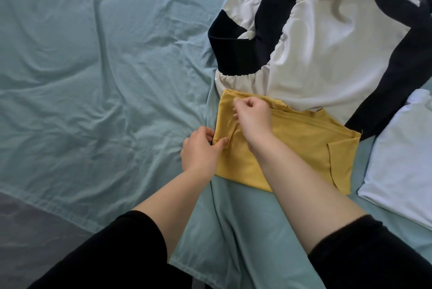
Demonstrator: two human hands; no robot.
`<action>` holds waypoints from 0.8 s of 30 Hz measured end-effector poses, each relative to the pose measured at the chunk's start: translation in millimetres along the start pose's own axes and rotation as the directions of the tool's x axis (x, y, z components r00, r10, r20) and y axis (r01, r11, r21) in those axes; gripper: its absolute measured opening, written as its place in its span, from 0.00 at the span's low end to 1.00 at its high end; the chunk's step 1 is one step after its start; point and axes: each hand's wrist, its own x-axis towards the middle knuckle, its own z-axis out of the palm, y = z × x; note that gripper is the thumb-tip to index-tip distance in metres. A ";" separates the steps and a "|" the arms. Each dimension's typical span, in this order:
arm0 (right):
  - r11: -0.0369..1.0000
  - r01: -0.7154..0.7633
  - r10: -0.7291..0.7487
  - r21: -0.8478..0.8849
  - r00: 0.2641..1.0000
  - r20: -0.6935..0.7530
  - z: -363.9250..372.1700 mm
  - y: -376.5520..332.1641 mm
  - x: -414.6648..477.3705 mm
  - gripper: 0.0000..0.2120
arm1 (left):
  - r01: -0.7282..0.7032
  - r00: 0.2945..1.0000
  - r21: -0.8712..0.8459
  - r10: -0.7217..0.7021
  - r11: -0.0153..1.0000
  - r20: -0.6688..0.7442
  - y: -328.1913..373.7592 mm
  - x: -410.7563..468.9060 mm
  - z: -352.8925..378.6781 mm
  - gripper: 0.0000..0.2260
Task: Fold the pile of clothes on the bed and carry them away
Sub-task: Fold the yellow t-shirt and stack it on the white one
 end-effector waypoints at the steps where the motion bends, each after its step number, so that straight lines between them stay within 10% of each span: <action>1: 0.999 -0.042 0.042 -0.004 0.999 0.017 7.5 3.8 -6.9 0.05 | -0.018 1.000 0.033 0.018 0.999 -0.007 0.2 -3.7 0.8 0.08; 7: 0.923 0.002 -0.017 -0.386 0.999 -0.037 25.6 19.3 -17.7 0.21 | -0.146 0.989 0.058 0.147 0.988 -0.023 5.4 -33.0 16.5 0.01; 12: 0.998 -0.015 0.015 0.057 1.000 0.008 -25.6 27.4 -8.9 0.04 | -0.162 0.987 -0.073 0.163 0.984 0.008 20.9 -51.8 34.6 0.07; 24: 1.000 -0.014 0.009 -0.027 0.984 -0.176 -198.7 93.8 3.3 0.06 | -0.303 0.904 -0.046 0.302 0.952 0.302 91.7 -114.7 145.2 0.07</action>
